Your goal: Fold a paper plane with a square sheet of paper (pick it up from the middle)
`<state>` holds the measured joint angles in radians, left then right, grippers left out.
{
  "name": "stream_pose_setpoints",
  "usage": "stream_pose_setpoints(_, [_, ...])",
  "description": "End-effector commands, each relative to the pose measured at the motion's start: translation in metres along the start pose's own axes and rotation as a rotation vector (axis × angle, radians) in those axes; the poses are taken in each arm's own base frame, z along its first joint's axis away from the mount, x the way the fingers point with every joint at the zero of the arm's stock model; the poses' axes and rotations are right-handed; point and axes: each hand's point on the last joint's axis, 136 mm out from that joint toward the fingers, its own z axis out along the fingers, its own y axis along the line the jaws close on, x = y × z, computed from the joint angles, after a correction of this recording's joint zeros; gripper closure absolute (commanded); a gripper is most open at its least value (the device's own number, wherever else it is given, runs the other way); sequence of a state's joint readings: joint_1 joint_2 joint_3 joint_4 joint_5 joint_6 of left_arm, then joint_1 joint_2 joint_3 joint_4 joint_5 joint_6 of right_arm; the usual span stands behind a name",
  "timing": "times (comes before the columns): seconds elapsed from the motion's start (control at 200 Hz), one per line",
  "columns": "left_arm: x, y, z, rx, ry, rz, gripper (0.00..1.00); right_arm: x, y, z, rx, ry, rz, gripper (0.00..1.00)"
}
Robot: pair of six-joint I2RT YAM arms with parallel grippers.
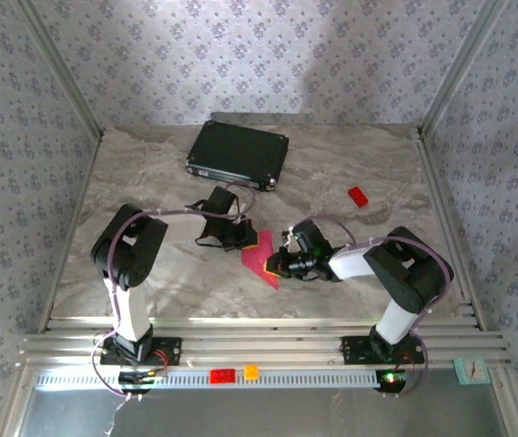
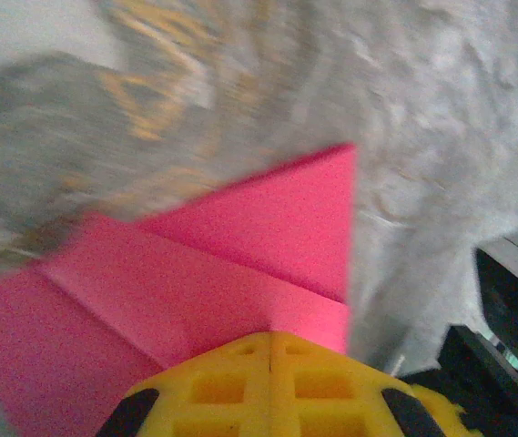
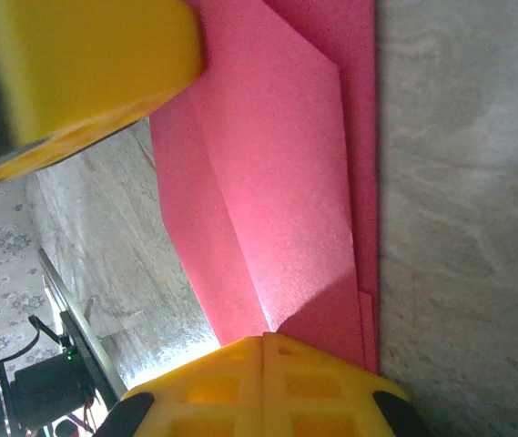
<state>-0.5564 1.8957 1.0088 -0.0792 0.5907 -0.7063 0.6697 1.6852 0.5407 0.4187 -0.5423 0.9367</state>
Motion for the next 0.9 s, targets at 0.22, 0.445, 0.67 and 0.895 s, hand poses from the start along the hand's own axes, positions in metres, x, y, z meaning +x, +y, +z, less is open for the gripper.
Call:
stream_pose_setpoints(0.22, [-0.050, 0.044, -0.019, -0.063, -0.086, -0.060, 1.00, 0.056, -0.090, -0.009, 0.315, 0.128, 0.181, 1.00])
stream_pose_setpoints(0.445, [-0.063, 0.047, -0.032, -0.094, -0.095, -0.091, 1.00, 0.057, -0.091, -0.008, 0.315, 0.131, 0.183, 1.00])
stream_pose_setpoints(0.67, [-0.063, 0.020, -0.060, -0.058, -0.158, -0.067, 1.00, 0.057, -0.090, -0.008, 0.316, 0.134, 0.180, 1.00])
stream_pose_setpoints(0.895, [-0.028, -0.026, -0.046, 0.037, -0.087, 0.058, 1.00, 0.055, -0.088, -0.008, 0.313, 0.129, 0.179, 1.00])
